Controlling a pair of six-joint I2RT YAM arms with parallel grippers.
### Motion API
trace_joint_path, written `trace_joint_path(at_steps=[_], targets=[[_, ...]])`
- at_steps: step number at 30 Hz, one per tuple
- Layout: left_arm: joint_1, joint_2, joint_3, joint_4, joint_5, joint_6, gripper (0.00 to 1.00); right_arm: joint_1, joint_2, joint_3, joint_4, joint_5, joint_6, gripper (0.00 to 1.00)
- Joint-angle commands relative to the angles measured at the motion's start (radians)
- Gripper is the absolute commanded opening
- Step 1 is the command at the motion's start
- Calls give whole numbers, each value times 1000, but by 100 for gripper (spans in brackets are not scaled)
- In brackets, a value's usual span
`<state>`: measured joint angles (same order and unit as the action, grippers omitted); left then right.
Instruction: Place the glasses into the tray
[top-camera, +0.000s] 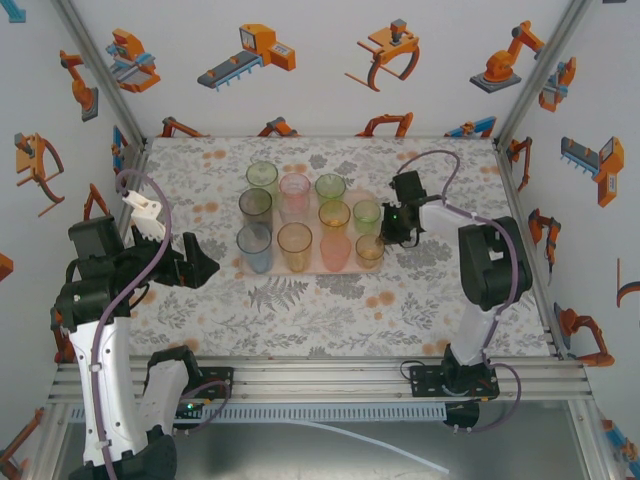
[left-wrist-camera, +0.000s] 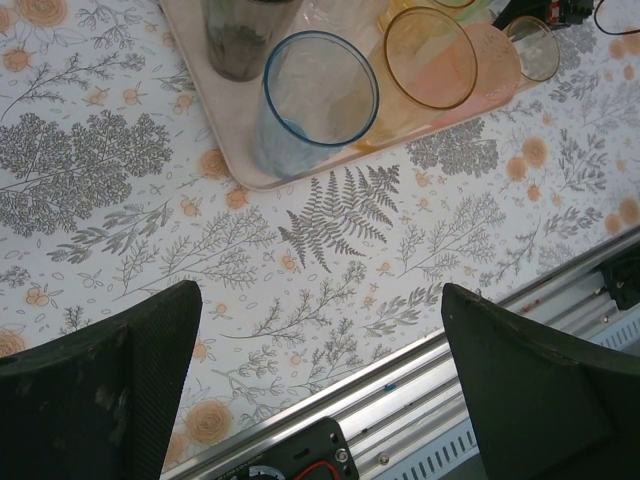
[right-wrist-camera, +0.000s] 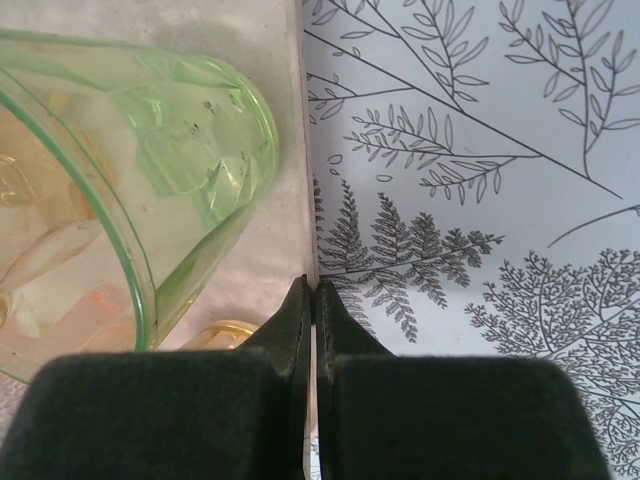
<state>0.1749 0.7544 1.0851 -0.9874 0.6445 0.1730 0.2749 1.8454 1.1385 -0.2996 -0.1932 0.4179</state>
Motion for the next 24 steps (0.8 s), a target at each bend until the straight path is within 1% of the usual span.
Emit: trace_joint_path(at_steps=[1,15,24], targets=[[8,-13,7,-5,21,-6,97,-34,-58,-24,-22,55,-7,0],[12,-17,11,-7,30,-11,97,-101,-125,-76,-21,38,-16,0],[14,-8,16,-6,37,-13,97,-117,-116,-63,-33,38,-42,1]])
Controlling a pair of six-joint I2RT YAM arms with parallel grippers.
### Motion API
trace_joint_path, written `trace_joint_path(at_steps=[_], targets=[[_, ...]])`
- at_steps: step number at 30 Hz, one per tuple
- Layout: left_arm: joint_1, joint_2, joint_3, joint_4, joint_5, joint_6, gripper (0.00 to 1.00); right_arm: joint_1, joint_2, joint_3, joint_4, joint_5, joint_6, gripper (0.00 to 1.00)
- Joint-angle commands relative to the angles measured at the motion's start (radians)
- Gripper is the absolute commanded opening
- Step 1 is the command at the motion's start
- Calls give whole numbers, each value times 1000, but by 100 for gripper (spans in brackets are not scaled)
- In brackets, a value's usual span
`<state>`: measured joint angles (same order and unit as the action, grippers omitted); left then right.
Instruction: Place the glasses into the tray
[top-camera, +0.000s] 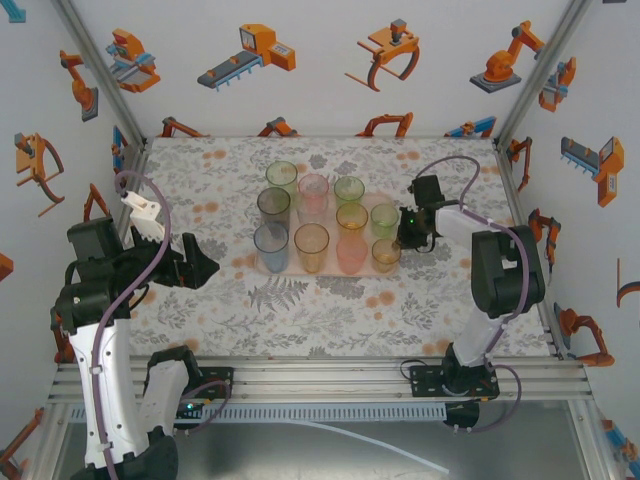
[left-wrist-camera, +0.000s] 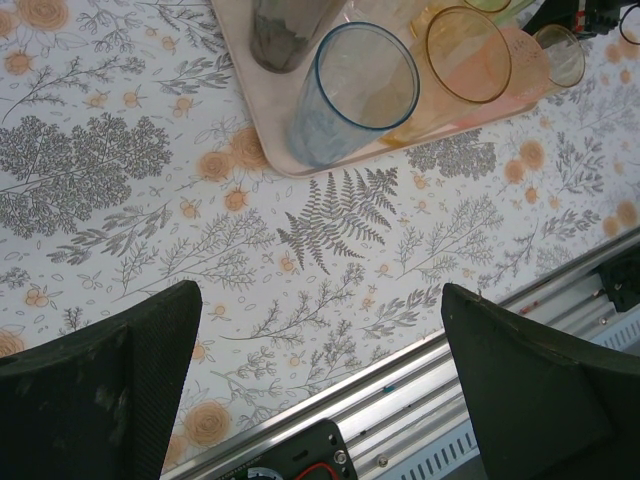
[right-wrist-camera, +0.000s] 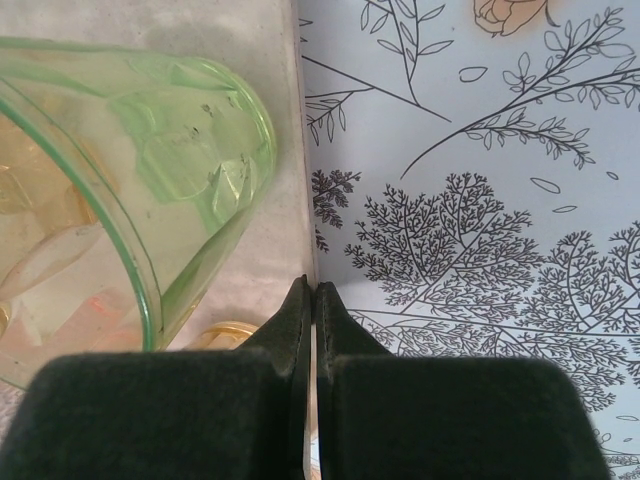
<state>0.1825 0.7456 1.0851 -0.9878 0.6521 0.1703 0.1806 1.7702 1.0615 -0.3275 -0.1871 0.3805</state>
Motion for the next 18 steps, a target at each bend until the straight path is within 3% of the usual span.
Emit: trace_joint_path(at_steps=[1,10,18], targets=[[6,2,16,-5,29,-10,97,-24,-38,16,-6,28,-4,1],[8,0,15,-5,27,-9,97,-27,-48,4,-1,17,0,10],[8,-3,18,-5,27,-7,97,-29,-97,-6,-16,29,-2,23]])
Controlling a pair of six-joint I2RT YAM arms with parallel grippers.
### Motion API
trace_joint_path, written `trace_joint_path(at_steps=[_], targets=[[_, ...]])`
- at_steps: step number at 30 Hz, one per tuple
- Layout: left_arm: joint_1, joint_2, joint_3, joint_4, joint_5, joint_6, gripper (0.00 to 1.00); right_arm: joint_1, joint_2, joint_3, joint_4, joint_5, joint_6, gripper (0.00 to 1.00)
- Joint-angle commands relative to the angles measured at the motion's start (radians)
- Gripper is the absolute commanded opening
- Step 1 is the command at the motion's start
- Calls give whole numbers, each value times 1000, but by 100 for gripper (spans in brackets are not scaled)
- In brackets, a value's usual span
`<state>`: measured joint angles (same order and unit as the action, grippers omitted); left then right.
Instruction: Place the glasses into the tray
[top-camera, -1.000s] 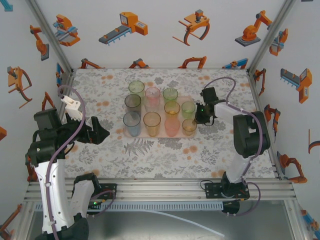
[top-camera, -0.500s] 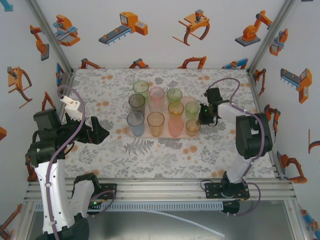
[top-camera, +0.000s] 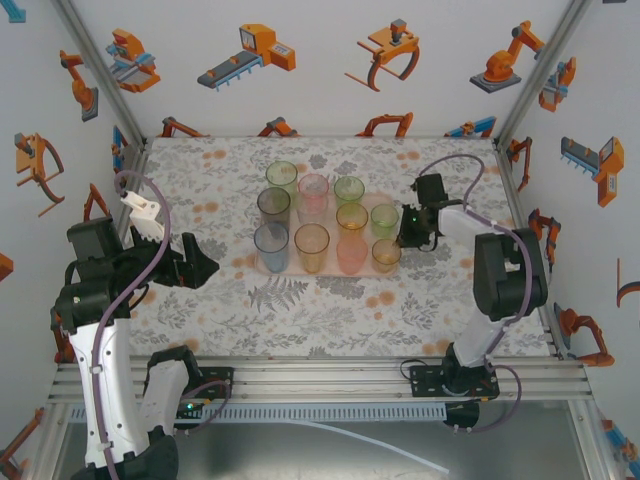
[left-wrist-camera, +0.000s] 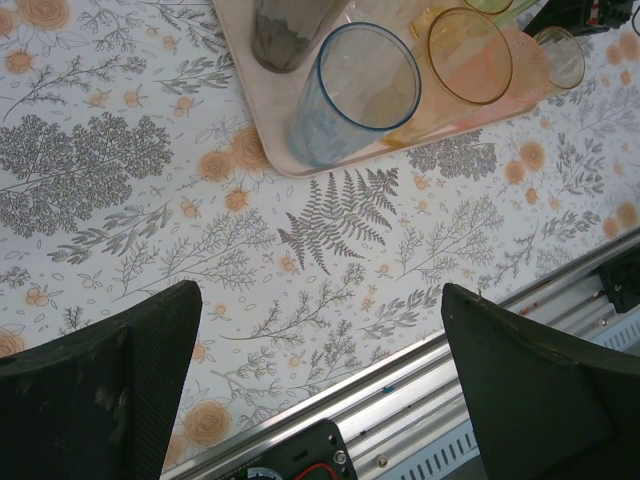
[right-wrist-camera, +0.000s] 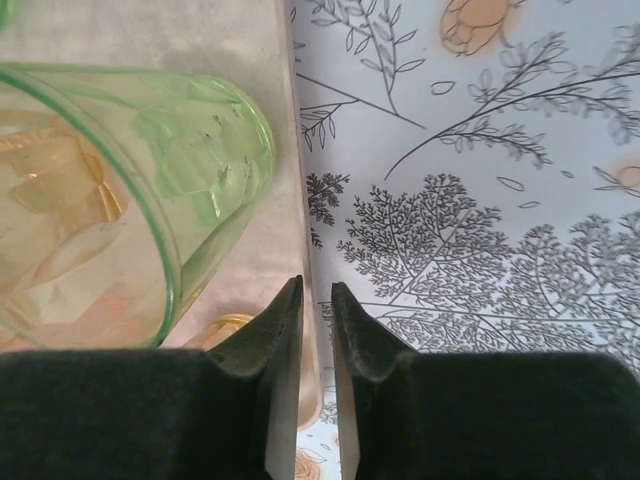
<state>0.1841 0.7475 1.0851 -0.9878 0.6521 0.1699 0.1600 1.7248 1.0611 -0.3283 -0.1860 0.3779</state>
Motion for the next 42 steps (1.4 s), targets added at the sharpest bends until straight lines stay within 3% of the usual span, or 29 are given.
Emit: trace_joint_path(at_steps=[1,9,18,27,30,31,32,36,42], targets=[[6,-5,17,-5,27,-7,97,-8,-58,-7,-17,31,0,24],[6,-8,16,-4,23,-6,97,-17,-122,-16,-54,69,-3,29],[6,39,35,22,-39,-36,97,-53,-321,-59,-45,197,-7,40],[5,73,17,141,-191,-120,97,-66,-457,-72,-22,319,-24,57],[6,65,-6,196,-245,-134,97,-66,-485,-81,-9,341,-48,77],[6,66,-14,216,-257,-143,97,-66,-497,-90,5,352,-50,97],[6,64,-24,231,-261,-148,97,-66,-510,-101,21,375,-39,99],[7,60,-71,317,-284,-198,97,-66,-577,-167,123,425,-13,99],[6,120,-131,415,-324,-282,97,-66,-575,-209,208,403,-108,99]])
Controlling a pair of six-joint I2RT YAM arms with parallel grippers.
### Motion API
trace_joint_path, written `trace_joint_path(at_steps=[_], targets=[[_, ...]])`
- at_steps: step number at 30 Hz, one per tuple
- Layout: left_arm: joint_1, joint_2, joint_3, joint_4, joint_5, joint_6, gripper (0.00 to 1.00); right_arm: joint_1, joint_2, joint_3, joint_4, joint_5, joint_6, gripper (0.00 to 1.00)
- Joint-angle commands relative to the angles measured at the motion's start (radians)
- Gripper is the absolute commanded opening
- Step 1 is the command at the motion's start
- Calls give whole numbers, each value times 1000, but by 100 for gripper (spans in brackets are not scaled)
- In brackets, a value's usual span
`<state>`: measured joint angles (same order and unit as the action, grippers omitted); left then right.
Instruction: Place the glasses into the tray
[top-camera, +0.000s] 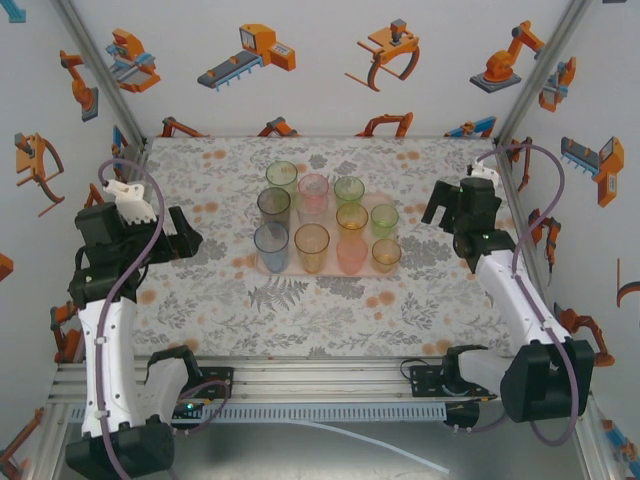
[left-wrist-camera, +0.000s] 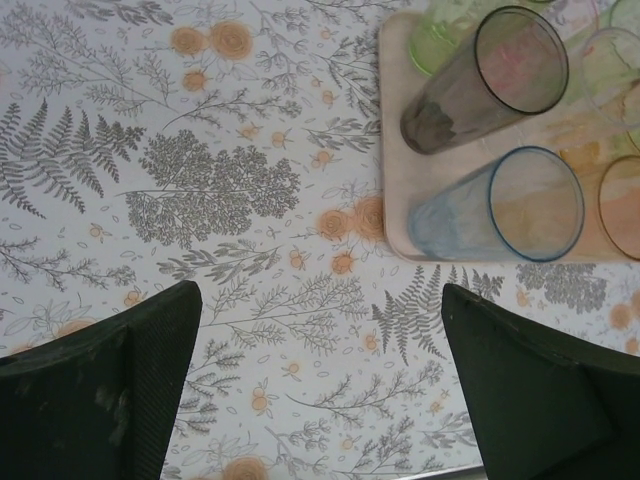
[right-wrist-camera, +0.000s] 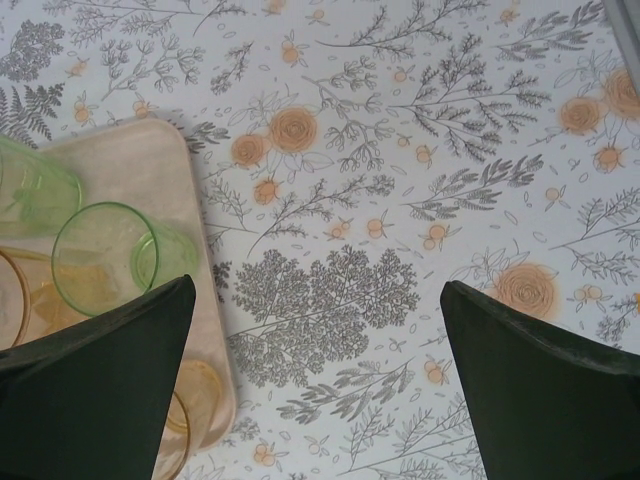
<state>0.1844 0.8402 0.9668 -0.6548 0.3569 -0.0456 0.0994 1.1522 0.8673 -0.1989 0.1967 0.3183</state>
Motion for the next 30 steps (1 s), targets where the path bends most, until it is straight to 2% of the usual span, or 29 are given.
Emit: trace_joint_path(at_steps=[1,5,10,13,18,25,30], targets=[[8,44,-19,99,-18,-76,97,-6,-2,-25,93,22,-69,99],[16,71,-104,252,-7,-139,97,-6,-29,-97,190,20,-122,99],[30,126,-176,385,-30,-220,97,-6,-52,-107,158,13,-127,99],[56,167,-223,485,-3,-251,97,-6,-64,-124,167,2,-124,99],[79,254,-302,680,-53,-235,97,-6,-59,-154,202,-38,-118,99],[93,432,-381,958,-92,-286,97,-5,-64,-210,241,-34,-127,99],[93,568,-419,1137,-108,-265,97,-6,-63,-236,267,-37,-144,99]])
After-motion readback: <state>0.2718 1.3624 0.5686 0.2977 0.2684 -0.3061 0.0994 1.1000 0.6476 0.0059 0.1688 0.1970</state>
